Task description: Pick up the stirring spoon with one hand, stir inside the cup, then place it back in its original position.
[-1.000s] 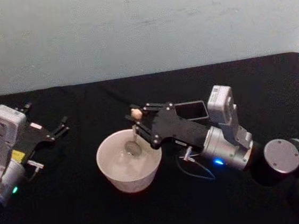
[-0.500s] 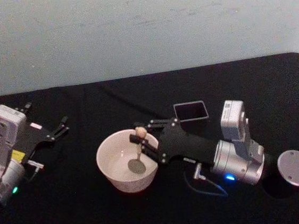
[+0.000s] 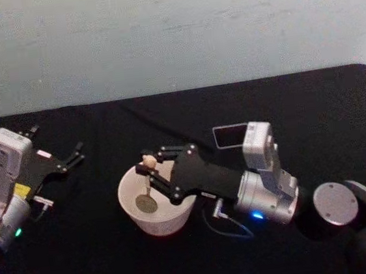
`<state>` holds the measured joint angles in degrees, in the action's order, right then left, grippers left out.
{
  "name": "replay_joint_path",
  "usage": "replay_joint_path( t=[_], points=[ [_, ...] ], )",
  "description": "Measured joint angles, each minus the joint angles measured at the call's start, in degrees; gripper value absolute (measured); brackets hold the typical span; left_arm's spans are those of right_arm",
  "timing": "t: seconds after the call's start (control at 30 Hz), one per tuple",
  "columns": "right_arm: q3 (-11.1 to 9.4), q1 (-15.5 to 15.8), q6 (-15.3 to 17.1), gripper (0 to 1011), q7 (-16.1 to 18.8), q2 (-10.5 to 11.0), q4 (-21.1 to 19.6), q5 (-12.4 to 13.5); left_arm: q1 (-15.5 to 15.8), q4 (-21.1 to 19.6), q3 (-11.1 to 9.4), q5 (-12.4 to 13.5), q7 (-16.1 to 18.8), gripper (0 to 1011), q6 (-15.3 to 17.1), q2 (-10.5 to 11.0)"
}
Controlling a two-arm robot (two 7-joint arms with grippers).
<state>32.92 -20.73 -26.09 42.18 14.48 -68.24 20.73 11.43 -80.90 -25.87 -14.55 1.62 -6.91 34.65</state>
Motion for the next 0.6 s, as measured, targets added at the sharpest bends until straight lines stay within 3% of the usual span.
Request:
replay_joint_path(
  t=[0.27,0.6],
  points=[
    [-0.71,-3.0,-1.09,214,-2.64,-2.35,5.23,-2.04,0.0,0.0,0.0,0.0,0.0,1001,0.0,0.0],
    [-1.96,-3.49,-1.12,214,-3.41,-2.74,6.35,-2.41,0.0,0.0,0.0,0.0,0.0,1001,0.0,0.0]
  ],
)
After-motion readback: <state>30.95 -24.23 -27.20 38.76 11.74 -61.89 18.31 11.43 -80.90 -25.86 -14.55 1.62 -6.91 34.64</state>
